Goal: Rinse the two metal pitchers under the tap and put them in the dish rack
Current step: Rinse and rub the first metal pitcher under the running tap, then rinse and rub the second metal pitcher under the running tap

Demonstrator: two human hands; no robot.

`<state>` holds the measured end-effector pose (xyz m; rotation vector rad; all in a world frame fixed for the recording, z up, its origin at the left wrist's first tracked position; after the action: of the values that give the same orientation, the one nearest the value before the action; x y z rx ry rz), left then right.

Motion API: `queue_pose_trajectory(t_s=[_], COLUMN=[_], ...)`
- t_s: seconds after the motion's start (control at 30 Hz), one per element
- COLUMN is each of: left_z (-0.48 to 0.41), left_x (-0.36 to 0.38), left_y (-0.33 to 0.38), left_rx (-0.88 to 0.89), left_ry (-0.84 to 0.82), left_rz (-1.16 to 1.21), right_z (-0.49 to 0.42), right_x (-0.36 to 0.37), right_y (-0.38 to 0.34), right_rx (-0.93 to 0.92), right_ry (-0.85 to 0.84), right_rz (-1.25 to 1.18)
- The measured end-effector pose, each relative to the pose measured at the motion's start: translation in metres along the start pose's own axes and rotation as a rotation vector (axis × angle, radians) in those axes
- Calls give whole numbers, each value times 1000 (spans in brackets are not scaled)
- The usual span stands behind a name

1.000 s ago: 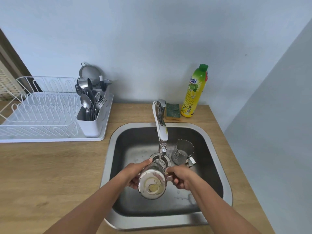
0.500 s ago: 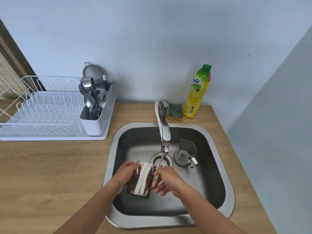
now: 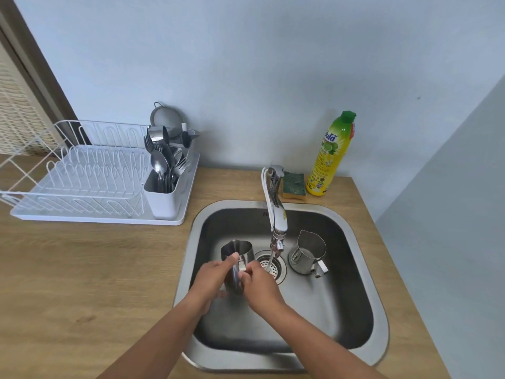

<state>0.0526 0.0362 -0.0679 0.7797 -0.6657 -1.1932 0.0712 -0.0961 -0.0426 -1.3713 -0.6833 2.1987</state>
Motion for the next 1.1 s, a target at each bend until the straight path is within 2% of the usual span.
queue_pose_trajectory(t_s=[0.23, 0.47, 0.6, 0.73, 0.87, 1.0, 1.1], left_z=[-1, -13, -26, -48, -70, -87, -92], left_x=[12, 4, -4, -17, -19, -19, -17], left_y=[2, 3, -1, -7, -2, 5, 8], left_rx=[15, 72, 65, 27, 11, 6, -3], left_ry=[6, 41, 55, 88, 113, 145, 153], left_rz=[47, 28, 0, 23, 41, -5, -25], right_z=[3, 4, 3, 2, 3, -9, -19], right_x=[2, -4, -23, -72, -118, -121, -113], right_y=[-3, 7, 49, 90, 127, 161, 174], right_rx=[-103, -115, -15, 76, 208, 380, 433], right_ry=[59, 100, 145, 325, 490, 408, 316], right_rz=[-66, -97, -45, 59, 64, -35, -100])
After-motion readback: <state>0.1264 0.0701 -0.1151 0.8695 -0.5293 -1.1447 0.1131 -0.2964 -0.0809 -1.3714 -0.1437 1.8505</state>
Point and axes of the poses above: each hand's wrist, its own z-axis away from the middle knuckle, its own x-axis out of the palm, y = z × x, the point moved 10 cm from there along -z, towards the middle knuckle, and after that the axes turned 7 degrees about z, right-handed, at the moved point
